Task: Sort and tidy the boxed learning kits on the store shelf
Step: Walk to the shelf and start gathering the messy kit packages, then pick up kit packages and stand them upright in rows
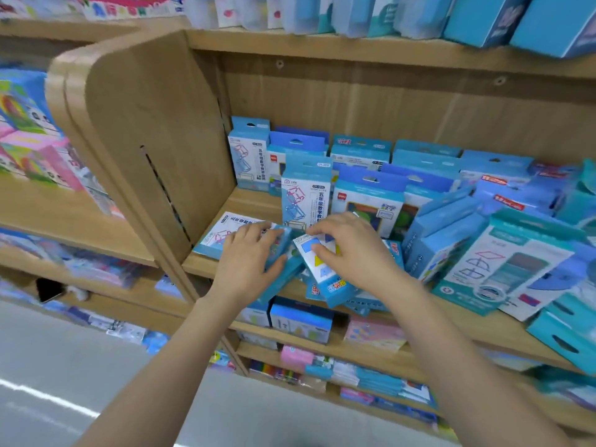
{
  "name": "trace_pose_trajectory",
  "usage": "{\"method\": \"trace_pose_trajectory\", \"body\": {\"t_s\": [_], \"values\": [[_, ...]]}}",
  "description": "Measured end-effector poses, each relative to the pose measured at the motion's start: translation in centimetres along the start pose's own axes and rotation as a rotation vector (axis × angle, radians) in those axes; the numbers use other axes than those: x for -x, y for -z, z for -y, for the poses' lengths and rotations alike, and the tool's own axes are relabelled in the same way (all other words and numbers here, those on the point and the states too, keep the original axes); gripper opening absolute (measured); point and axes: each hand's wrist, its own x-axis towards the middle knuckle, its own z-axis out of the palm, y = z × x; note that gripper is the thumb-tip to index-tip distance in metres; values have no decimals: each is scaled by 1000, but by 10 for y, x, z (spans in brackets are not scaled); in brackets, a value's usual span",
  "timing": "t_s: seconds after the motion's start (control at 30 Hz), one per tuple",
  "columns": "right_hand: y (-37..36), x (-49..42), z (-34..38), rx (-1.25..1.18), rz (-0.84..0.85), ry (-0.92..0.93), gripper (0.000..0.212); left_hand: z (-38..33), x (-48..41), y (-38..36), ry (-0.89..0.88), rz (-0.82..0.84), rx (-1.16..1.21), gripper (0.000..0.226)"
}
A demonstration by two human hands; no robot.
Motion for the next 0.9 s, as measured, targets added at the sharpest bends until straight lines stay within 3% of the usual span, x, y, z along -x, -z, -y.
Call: {"method": "trace_pose_trajectory", "body": {"t_s": [0.2,0.3,0.47,0.57,0.63,0.73,0.9], "values": [[-3,2,-1,-52,-43,-42,26,9,-2,0,-56,-34,69,64],[-3,10,4,-25,-41,-100,40,13,-7,2,-151,-22,138,62],[3,46,23,14,-323,-402,47,25,-13,2,-364,120,200,67],[-7,61,32,129,-230,-648,61,28,-16,-1,-461,176,165,72],[-14,62,37,38,-177,-778,71,28,-16,0,-468,183,200,74],[-10,58,44,-105,-264,-868,85,26,-17,0,-466,196,296,71],[-4,53,47,-80,-149,-990,88,22,-23,1,-422,224,396,62]]}}
